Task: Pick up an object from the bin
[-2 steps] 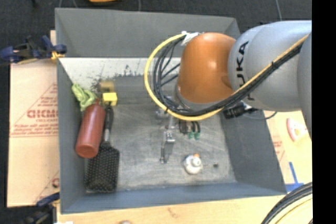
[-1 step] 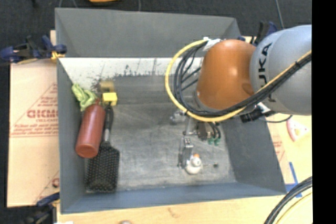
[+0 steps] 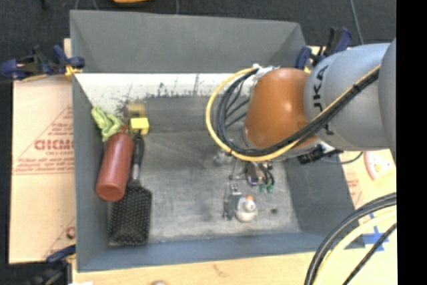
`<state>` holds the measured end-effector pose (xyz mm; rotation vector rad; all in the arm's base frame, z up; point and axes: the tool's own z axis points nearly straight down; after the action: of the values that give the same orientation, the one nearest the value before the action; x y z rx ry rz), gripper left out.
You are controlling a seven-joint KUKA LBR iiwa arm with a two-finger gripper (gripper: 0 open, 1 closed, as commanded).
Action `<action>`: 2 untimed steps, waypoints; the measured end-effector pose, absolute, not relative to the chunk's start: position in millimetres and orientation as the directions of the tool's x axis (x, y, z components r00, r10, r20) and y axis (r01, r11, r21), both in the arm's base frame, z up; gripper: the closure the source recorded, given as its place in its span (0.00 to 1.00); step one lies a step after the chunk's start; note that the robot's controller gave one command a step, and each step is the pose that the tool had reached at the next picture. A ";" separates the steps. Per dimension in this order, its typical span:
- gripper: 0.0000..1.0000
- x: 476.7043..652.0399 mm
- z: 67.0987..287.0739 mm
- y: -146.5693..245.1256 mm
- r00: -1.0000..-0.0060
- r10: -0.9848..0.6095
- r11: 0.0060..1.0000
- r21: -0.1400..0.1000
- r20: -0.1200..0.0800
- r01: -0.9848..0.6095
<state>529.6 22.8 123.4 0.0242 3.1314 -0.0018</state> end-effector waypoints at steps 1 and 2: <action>0.00 508.0 89.3 -3.2 -0.994 -0.110 0.994 -0.001 -0.001 -0.110; 0.00 509.4 80.5 -11.2 -0.987 -0.158 0.987 -0.002 0.000 -0.158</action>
Offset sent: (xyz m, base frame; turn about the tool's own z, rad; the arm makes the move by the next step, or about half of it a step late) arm -0.0105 -0.0296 -0.0481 -0.2637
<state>509.4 -11.2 80.5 -0.2494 3.1313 -0.0033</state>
